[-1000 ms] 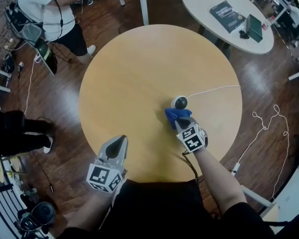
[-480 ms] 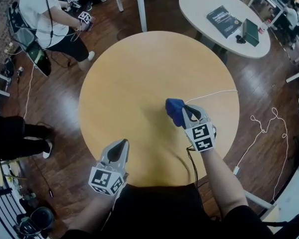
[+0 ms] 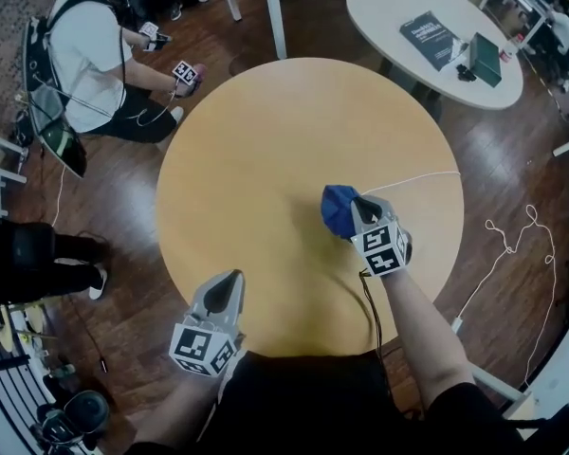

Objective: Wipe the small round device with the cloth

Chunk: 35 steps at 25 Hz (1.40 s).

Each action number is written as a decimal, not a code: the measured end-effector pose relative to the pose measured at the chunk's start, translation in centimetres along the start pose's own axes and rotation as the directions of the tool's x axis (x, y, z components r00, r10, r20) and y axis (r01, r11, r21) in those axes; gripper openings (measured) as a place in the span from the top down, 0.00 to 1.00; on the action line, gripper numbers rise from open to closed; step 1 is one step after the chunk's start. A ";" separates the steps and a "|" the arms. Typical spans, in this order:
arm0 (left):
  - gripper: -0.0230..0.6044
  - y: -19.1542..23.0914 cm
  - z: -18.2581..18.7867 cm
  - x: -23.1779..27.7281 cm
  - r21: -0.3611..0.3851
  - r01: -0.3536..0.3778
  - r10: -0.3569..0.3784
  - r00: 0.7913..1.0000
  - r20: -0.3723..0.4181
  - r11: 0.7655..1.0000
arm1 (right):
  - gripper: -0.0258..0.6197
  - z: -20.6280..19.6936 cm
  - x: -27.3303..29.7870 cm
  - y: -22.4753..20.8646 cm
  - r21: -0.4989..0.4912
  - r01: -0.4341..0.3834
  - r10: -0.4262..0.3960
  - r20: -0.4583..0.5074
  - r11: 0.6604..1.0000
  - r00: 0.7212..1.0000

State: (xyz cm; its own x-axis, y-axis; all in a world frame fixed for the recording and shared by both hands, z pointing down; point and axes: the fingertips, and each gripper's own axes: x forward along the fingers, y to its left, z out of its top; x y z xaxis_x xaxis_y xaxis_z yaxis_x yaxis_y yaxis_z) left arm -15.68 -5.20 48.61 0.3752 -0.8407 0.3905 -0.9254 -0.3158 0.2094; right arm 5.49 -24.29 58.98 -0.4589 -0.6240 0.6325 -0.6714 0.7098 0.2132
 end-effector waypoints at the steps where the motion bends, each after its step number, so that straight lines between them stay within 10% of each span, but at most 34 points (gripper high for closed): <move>1: 0.96 -0.1 0.0 0.0 0.000 0.000 0.000 1.000 -0.001 1.000 | 0.93 -0.3 0.0 -0.3 0.014 0.007 -0.007 -0.002 1.000 1.000; 22: 0.96 -1.0 0.4 0.9 0.023 0.026 -0.026 0.999 -0.027 0.999 | 0.93 -10.4 2.1 3.4 0.187 -0.060 0.098 -0.204 0.980 0.974; 27: 0.96 -1.3 0.0 0.9 0.011 0.031 -0.031 0.999 -0.015 0.999 | 0.93 -8.1 -1.8 0.5 0.221 0.059 -0.050 -0.047 0.973 0.998; 35: 0.96 -1.3 -0.1 -0.2 0.014 0.021 -0.021 1.000 -0.001 1.000 | 0.93 1.2 -4.6 -2.9 0.074 0.191 -0.203 0.208 0.979 0.957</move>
State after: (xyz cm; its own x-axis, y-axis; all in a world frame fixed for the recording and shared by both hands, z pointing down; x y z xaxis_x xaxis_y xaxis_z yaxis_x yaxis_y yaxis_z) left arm -14.56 -4.60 48.31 0.3944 -0.8336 0.3867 -0.9181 -0.3392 0.2052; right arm 8.86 -23.90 54.59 -0.4242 -0.8090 0.4068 -0.7877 0.5513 0.2750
